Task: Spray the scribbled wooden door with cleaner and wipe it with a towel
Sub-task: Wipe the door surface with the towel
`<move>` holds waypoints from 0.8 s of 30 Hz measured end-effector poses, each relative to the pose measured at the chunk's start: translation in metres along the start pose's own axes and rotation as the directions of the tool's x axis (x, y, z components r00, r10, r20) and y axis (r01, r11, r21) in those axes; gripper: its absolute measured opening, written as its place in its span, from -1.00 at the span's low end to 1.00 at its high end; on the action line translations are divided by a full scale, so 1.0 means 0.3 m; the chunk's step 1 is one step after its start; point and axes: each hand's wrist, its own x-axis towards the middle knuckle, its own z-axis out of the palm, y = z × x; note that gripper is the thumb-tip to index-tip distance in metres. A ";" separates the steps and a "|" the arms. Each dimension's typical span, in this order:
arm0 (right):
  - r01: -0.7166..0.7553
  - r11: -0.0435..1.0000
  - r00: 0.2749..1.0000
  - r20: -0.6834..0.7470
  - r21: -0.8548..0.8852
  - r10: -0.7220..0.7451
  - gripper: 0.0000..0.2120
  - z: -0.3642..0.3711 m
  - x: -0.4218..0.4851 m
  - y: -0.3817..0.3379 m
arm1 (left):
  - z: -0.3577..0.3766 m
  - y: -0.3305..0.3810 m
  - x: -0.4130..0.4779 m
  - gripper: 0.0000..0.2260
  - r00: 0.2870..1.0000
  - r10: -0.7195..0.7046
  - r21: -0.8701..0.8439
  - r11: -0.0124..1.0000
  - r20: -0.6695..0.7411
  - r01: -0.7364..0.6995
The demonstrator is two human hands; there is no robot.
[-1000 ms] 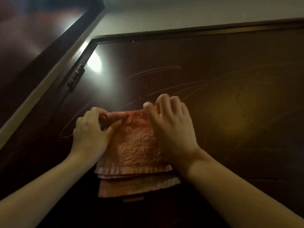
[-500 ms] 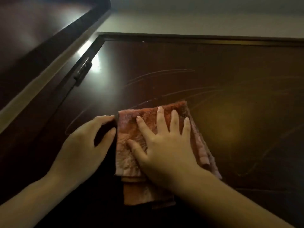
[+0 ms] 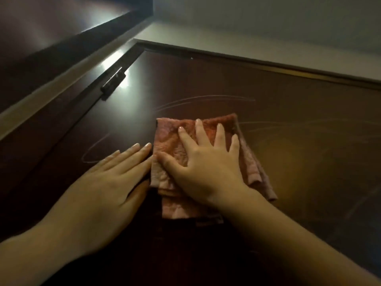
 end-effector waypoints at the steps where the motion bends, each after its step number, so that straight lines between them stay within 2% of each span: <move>1: 0.032 0.999 0.999 -0.005 -0.029 -0.033 -0.36 -0.008 0.009 0.018 | 0.010 -0.001 0.001 -0.54 0.999 0.007 0.031 1.000 -0.035 -0.006; 4: 0.011 0.999 1.000 0.002 -0.032 -0.011 -0.47 -0.048 0.075 0.137 | 0.015 0.009 0.005 -0.53 0.997 0.022 0.056 0.998 -0.077 -0.018; 7: -0.184 0.982 0.983 -0.014 -0.039 0.184 -0.52 -0.085 0.145 0.242 | -0.020 0.047 -0.003 -0.54 0.991 0.010 0.019 1.000 -0.130 -0.007; 9: -0.235 0.972 0.972 -0.036 -0.018 0.234 -0.54 -0.083 0.162 0.236 | -0.044 0.058 -0.006 -0.55 0.987 0.026 0.032 0.999 -0.157 -0.021; 13: -0.279 0.960 0.946 -0.178 -0.014 0.272 -0.61 -0.063 0.167 0.160 | -0.076 0.073 0.010 -0.57 0.979 0.000 0.040 0.999 -0.203 0.008; 17: -0.167 0.985 0.957 -0.231 0.045 0.173 -0.60 -0.023 0.140 0.055 | -0.053 0.110 0.033 -0.57 0.970 -0.071 0.050 0.995 -0.232 0.085; 21: 0.105 0.993 0.987 -0.123 0.049 -0.098 -0.46 0.017 0.094 -0.062 | -0.023 0.094 0.029 -0.57 0.978 -0.016 0.101 0.994 -0.206 0.037; 24: 0.147 0.989 0.987 -0.069 0.024 -0.145 -0.46 -0.017 0.160 -0.006 | -0.022 0.089 0.029 -0.54 0.980 0.003 0.170 0.985 -0.199 0.032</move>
